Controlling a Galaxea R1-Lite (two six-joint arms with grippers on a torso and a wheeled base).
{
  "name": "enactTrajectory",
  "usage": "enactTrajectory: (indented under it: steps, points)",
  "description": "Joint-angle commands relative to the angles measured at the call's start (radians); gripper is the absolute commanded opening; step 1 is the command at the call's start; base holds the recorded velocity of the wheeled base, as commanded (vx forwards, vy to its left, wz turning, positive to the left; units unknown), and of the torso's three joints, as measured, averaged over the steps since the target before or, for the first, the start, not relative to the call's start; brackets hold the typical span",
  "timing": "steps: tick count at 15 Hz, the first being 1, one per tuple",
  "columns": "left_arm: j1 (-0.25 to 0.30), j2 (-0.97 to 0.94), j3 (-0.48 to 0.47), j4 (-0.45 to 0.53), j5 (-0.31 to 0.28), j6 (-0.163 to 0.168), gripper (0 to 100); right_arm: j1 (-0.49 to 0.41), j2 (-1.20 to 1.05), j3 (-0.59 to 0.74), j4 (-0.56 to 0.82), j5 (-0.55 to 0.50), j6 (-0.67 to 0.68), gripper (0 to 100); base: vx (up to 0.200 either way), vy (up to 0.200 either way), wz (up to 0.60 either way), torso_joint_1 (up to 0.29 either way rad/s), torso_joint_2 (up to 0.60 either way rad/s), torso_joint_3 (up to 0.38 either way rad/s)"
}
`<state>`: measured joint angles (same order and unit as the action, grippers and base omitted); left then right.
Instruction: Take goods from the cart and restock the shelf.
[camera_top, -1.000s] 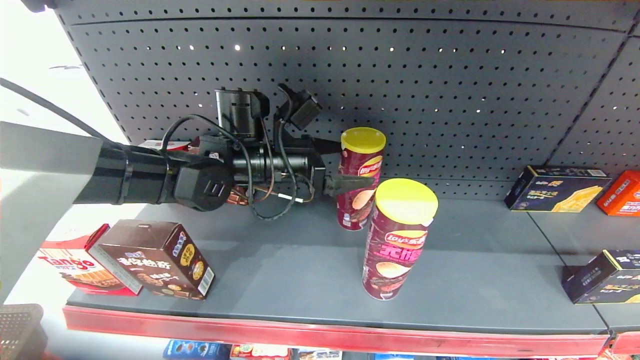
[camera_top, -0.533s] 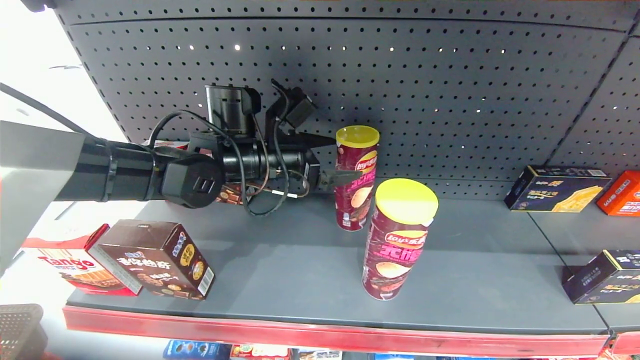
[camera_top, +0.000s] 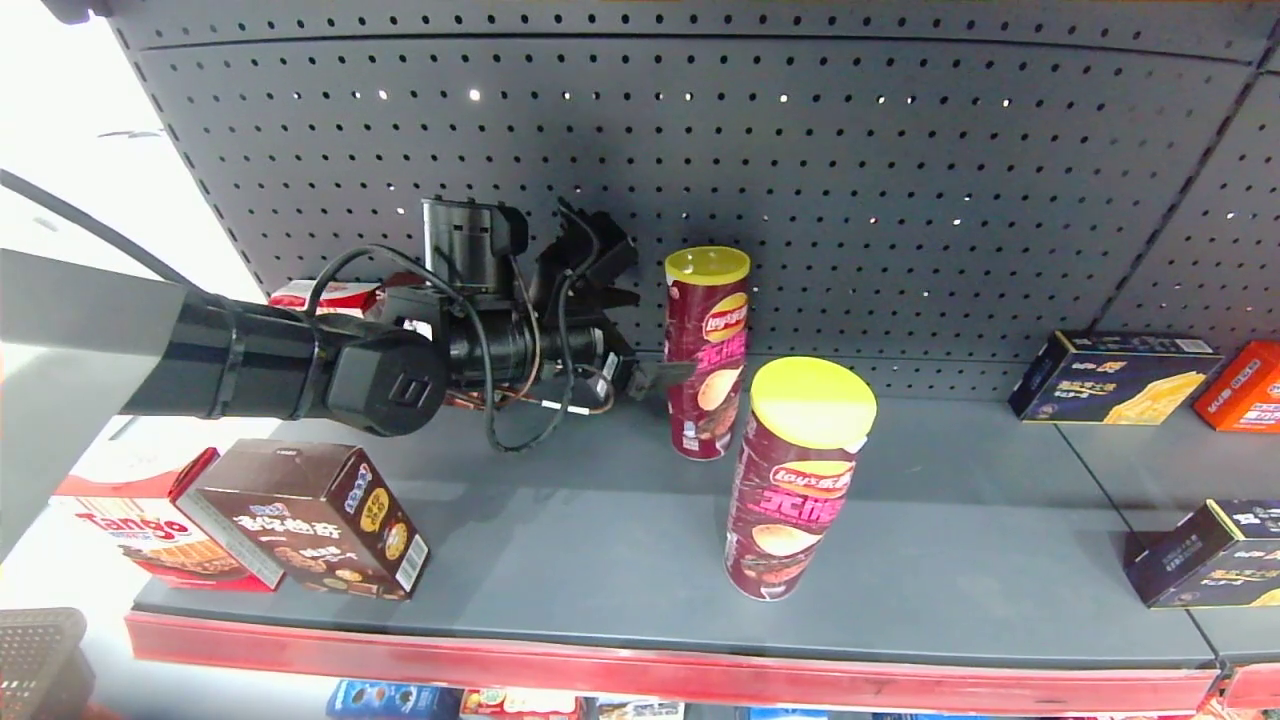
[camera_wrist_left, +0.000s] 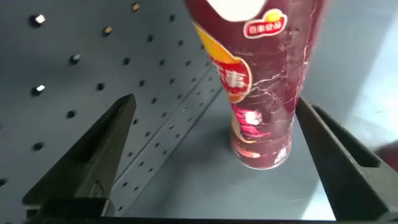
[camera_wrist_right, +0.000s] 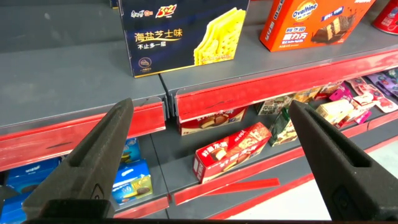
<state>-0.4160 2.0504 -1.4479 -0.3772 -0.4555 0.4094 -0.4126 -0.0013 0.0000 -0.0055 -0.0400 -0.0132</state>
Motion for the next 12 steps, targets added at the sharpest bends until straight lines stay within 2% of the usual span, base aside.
enactTrajectory:
  steps: [1,4,7,9,12]
  points:
    - [0.0,0.002,-0.005,0.0,0.015,0.0,100,0.0,0.001,0.0,-0.001,0.0,-0.001,100,0.0,0.0,0.0,0.0,0.0,0.0]
    - [0.002,0.002,-0.006,0.0,0.044,0.002,100,0.0,0.001,0.0,-0.001,0.0,-0.001,100,0.0,0.0,0.0,0.0,0.0,0.0]
    - [0.009,0.001,-0.006,0.027,0.115,0.045,100,0.0,0.001,0.0,-0.001,0.0,-0.001,100,0.0,0.0,0.0,0.0,0.0,0.0]
    - [0.011,-0.003,-0.006,0.031,0.123,0.068,100,0.0,0.001,0.0,-0.001,0.0,-0.001,100,0.0,0.0,0.0,0.0,0.0,0.0]
    - [0.008,-0.032,0.0,0.032,0.126,0.066,100,0.0,0.001,0.0,-0.001,0.0,-0.001,100,0.0,0.0,0.0,0.0,0.0,0.0]
